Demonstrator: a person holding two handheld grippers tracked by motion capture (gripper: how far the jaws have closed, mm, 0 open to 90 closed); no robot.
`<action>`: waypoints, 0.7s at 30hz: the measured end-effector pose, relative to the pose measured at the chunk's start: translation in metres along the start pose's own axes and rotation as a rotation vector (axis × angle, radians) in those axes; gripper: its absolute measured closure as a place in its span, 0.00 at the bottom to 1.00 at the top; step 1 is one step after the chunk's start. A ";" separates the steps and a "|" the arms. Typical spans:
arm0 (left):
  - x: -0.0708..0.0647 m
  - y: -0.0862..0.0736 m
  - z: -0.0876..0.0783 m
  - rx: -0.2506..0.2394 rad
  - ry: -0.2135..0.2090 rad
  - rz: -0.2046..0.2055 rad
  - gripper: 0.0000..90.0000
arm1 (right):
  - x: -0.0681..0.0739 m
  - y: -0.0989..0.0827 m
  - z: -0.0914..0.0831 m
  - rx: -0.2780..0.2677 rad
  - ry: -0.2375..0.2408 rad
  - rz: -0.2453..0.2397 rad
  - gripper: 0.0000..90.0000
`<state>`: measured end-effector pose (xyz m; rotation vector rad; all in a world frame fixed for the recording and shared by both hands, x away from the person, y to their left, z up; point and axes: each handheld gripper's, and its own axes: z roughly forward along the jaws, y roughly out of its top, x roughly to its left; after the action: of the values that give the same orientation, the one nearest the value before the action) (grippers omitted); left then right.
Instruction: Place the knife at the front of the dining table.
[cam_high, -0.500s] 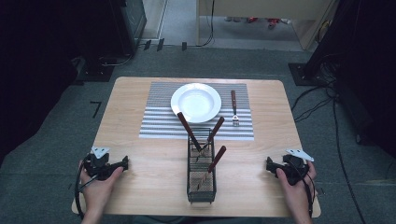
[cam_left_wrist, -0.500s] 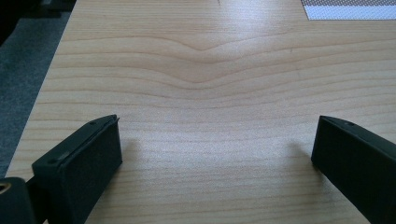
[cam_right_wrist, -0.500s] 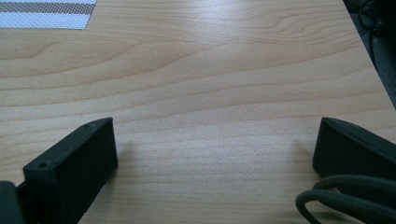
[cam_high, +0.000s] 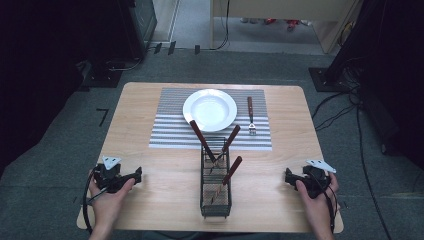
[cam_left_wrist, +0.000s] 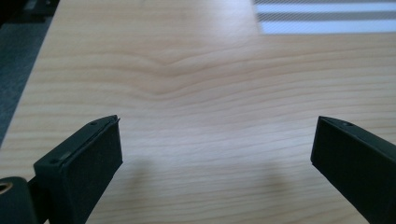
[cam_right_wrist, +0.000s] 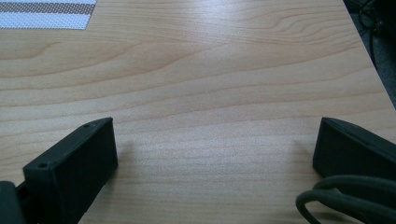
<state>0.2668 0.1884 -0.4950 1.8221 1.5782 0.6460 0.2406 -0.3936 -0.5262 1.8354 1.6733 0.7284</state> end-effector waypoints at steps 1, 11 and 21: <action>-0.004 0.002 -0.003 -0.012 -0.016 0.007 0.02 | 0.000 0.000 0.000 -0.001 0.001 -0.001 0.00; -0.049 0.032 -0.013 -0.094 -0.152 0.075 0.02 | 0.000 0.000 0.000 -0.001 0.000 -0.001 0.00; -0.082 0.053 -0.018 -0.133 -0.220 0.099 0.02 | 0.000 0.000 0.000 0.000 0.000 0.000 0.00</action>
<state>0.2769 0.1063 -0.4403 1.8128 1.2795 0.5594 0.2406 -0.3936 -0.5262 1.8352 1.6733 0.7283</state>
